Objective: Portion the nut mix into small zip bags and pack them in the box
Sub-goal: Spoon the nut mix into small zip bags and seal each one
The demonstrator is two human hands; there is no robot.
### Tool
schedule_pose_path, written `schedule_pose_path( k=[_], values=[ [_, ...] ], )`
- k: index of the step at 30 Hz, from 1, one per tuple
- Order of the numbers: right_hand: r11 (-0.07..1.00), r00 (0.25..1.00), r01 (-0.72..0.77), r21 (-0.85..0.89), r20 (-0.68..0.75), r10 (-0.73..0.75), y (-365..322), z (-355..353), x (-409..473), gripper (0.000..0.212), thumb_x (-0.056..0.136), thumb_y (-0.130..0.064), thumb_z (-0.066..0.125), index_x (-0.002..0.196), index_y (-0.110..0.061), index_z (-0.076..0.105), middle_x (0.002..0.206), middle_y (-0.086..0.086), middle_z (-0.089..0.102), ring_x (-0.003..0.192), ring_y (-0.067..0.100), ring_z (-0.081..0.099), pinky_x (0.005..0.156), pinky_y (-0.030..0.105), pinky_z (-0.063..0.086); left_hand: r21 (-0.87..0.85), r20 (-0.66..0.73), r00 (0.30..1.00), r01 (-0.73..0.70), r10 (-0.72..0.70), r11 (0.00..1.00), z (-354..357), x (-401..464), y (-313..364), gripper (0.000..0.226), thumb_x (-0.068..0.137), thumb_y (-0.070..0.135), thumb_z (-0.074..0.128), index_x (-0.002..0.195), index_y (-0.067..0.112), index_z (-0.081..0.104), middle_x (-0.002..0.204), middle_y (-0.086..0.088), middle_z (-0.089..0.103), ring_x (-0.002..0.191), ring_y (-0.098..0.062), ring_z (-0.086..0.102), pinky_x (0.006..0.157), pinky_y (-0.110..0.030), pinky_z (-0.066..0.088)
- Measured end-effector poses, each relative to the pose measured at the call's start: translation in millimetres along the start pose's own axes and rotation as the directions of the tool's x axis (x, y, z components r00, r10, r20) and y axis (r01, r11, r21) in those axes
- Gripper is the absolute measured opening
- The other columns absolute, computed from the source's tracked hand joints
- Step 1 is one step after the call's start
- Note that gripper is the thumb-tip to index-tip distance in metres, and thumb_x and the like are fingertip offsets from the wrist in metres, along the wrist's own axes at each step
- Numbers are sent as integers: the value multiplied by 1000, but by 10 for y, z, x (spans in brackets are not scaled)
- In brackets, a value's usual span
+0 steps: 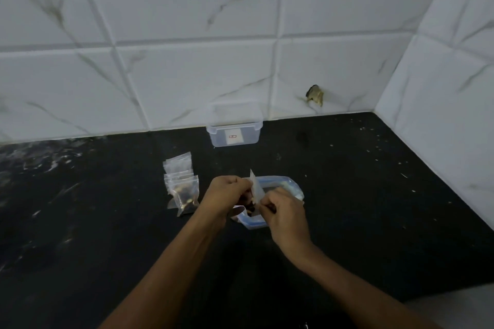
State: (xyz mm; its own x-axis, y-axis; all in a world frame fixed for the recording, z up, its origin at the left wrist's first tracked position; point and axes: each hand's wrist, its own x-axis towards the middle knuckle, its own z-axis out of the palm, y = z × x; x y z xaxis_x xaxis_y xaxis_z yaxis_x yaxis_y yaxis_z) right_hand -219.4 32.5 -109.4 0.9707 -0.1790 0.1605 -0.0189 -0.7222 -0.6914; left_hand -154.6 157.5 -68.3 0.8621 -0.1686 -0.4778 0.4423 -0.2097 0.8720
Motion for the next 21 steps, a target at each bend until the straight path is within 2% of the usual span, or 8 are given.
schedule_pose_path(
  k=[5, 7, 10, 12, 14, 15, 18, 21],
  values=[
    [993, 985, -90, 78, 157, 77, 83, -68, 4, 7, 89, -18, 66, 83, -21, 63, 90, -5, 62, 79, 4, 61, 72, 20, 53, 182, 57, 992, -125, 116, 975, 82, 47, -66, 20, 94, 12, 59, 78, 3, 66, 74, -7, 65, 55, -4, 57, 54, -16, 47],
    [963, 967, -192, 190, 205, 153, 64, -118, 3, 6, 90, -22, 62, 84, -22, 64, 88, -5, 65, 80, 6, 64, 73, 24, 55, 220, 76, 985, -167, 153, 961, 95, 53, -89, 19, 94, 11, 58, 78, 4, 66, 75, -5, 67, 59, -3, 61, 58, -17, 50],
    [891, 948, -299, 343, 209, 238, 19, -208, 44, 11, 94, -24, 56, 84, -28, 62, 84, -7, 64, 80, 6, 63, 75, 25, 54, 259, 101, 976, -213, 193, 942, 104, 52, -91, 17, 93, 10, 58, 80, 8, 67, 85, -10, 71, 77, -16, 67, 76, -30, 56],
    [855, 939, -336, 395, 207, 274, -9, -240, 113, 18, 97, -23, 50, 84, -21, 63, 82, -4, 64, 79, 14, 63, 71, 28, 51, 272, 109, 971, -233, 210, 934, 112, 54, -68, 16, 93, 10, 58, 79, 10, 66, 89, -10, 71, 83, -20, 68, 80, -33, 56],
    [813, 917, -398, 424, 218, 335, -38, -256, 195, 28, 98, -25, 45, 92, -9, 67, 87, 8, 68, 82, 26, 64, 70, 33, 50, 285, 106, 968, -250, 229, 925, 118, 64, -49, 14, 93, 11, 59, 81, 11, 66, 91, -8, 71, 86, -20, 70, 78, -30, 57],
    [804, 907, -420, 421, 215, 362, -49, -270, 227, 31, 98, -29, 45, 96, -8, 67, 91, 9, 69, 85, 25, 64, 71, 33, 49, 299, 102, 964, -265, 246, 916, 118, 72, -48, 13, 93, 11, 59, 82, 11, 66, 89, -7, 71, 84, -17, 70, 74, -26, 57],
    [817, 912, -410, 405, 191, 363, -48, -316, 294, 27, 94, -44, 53, 92, -20, 66, 92, -2, 67, 86, 10, 63, 69, 27, 52, 359, 108, 945, -325, 307, 875, 116, 92, -48, 12, 93, 12, 60, 85, 7, 67, 85, -3, 69, 75, -9, 68, 67, -21, 56],
    [838, 907, -415, 353, 235, 350, -42, -348, 366, 19, 92, -41, 58, 86, -25, 66, 88, -6, 66, 85, 7, 63, 69, 27, 52, 364, 120, 936, -351, 330, 863, 144, 98, -25, 13, 93, 14, 61, 82, 10, 68, 81, -2, 70, 77, -14, 68, 67, -22, 55]
  ],
)
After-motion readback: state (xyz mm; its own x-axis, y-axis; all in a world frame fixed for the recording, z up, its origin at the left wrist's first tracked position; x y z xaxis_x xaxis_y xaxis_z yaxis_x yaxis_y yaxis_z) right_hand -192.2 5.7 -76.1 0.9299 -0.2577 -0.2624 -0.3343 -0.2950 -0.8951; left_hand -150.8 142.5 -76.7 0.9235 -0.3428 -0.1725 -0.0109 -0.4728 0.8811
